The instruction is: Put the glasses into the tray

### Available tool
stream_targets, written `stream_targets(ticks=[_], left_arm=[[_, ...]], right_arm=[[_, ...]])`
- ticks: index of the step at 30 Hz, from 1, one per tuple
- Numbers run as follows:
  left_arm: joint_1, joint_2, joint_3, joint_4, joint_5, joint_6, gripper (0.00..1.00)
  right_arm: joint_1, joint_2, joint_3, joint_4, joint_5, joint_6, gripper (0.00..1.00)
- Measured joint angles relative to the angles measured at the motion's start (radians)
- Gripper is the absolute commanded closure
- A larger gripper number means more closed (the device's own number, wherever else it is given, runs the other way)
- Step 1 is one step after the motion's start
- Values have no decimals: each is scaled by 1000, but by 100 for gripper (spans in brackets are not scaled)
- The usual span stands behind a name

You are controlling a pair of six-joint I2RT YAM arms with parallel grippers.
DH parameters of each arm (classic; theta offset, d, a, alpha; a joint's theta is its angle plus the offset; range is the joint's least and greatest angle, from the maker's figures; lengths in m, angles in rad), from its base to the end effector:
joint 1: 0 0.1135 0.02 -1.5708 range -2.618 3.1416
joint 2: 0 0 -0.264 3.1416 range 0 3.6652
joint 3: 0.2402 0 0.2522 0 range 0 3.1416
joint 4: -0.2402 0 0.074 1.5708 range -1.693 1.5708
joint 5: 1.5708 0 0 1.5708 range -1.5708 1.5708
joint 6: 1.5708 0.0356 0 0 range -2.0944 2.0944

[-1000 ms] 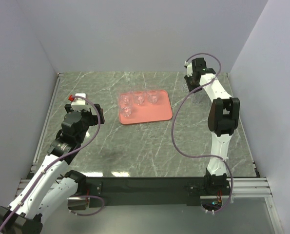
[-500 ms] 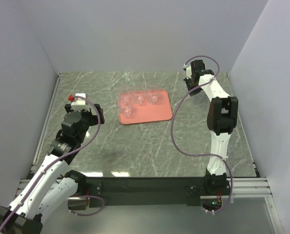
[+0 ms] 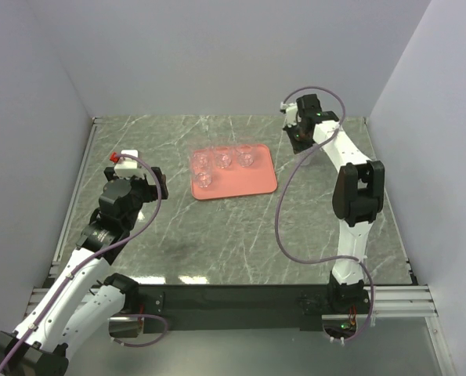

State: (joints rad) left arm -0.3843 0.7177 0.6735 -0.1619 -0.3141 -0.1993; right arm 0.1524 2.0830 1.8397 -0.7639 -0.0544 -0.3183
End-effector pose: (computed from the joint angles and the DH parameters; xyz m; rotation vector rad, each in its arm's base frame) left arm 0.1655 -0.0551 0.3142 -0.0627 1.7678 -0.1440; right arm 0.4545 0.0718 0.2502 -0.6203 2.4999 0.0080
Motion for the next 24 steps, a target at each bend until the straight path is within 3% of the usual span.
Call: stream_targets(ticks=[9, 15, 24], left_arm=[[0, 0, 0, 0, 2, 0, 3], [0, 0, 0, 0, 2, 0, 3], [0, 0, 0, 0, 2, 0, 3]], right_arm=[[127, -11, 33, -50, -115, -48, 100], [138, 54, 131, -82, -181, -60, 100], [195, 74, 129, -105, -211, -86, 100]])
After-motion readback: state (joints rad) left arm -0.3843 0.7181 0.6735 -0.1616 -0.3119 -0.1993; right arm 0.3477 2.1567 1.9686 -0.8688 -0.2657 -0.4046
